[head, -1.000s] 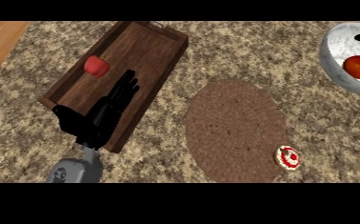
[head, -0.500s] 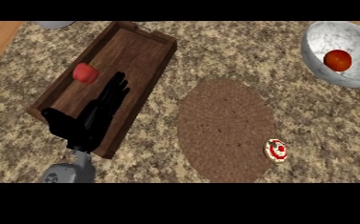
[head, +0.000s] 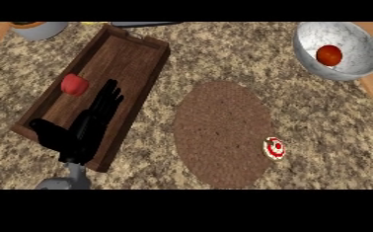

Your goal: Pick the tomato from the placemat and place it in the bowl

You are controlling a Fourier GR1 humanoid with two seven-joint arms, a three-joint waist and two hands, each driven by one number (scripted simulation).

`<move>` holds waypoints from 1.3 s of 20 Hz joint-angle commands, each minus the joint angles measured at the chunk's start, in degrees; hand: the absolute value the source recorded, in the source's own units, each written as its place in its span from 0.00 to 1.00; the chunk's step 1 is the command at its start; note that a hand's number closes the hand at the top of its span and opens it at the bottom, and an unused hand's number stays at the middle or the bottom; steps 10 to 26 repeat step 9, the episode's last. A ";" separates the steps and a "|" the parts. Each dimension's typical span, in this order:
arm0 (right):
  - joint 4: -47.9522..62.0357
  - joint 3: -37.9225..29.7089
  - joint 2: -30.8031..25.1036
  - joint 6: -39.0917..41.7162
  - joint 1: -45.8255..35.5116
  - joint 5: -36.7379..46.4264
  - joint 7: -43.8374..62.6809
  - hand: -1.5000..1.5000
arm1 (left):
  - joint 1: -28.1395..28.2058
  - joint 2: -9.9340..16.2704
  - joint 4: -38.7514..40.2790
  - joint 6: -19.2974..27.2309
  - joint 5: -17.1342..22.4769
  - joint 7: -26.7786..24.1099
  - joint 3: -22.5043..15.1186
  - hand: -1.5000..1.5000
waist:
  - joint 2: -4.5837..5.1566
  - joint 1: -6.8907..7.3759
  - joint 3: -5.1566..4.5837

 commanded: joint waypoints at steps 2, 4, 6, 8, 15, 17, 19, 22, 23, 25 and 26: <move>-9.90 -2.85 5.67 7.92 16.67 -3.65 -5.90 1.00 | 0.76 0.48 -1.59 0.81 -0.46 0.19 0.59 0.50 | -0.22 -2.09 -0.01; -13.31 -3.71 7.94 11.83 22.49 -5.74 -5.98 1.00 | 1.37 0.70 -1.68 -0.28 1.42 0.63 1.37 0.50 | -0.15 -2.42 -0.10; -17.60 -3.68 12.31 12.32 30.08 -5.64 -9.05 1.00 | 2.28 0.25 -0.51 0.42 -0.63 -1.78 0.69 0.50 | 0.36 -2.30 -0.07; -21.32 -1.25 15.29 15.07 36.84 -4.68 -10.26 1.00 | 2.15 0.66 -2.22 0.28 0.10 -0.04 0.78 0.50 | 0.18 -2.55 -0.06; -23.34 0.57 18.67 15.19 39.66 -4.06 -11.53 1.00 | 3.36 0.51 -1.98 0.00 -0.21 -1.09 0.45 0.50 | 0.48 -1.37 -0.03; -23.34 0.57 18.67 15.19 39.66 -4.06 -11.53 1.00 | 3.36 0.51 -1.98 0.00 -0.21 -1.09 0.45 0.50 | 0.48 -1.37 -0.03; -23.34 0.57 18.67 15.19 39.66 -4.06 -11.53 1.00 | 3.36 0.51 -1.98 0.00 -0.21 -1.09 0.45 0.50 | 0.48 -1.37 -0.03; -23.34 0.57 18.67 15.19 39.66 -4.06 -11.53 1.00 | 3.36 0.51 -1.98 0.00 -0.21 -1.09 0.45 0.50 | 0.48 -1.37 -0.03; -23.34 0.57 18.67 15.19 39.66 -4.06 -11.53 1.00 | 3.36 0.51 -1.98 0.00 -0.21 -1.09 0.45 0.50 | 0.48 -1.37 -0.03; -23.34 0.57 18.67 15.19 39.66 -4.06 -11.53 1.00 | 3.36 0.51 -1.98 0.00 -0.21 -1.09 0.45 0.50 | 0.48 -1.37 -0.03; -23.34 0.57 18.67 15.19 39.66 -4.06 -11.53 1.00 | 3.36 0.51 -1.98 0.00 -0.21 -1.09 0.45 0.50 | 0.48 -1.37 -0.03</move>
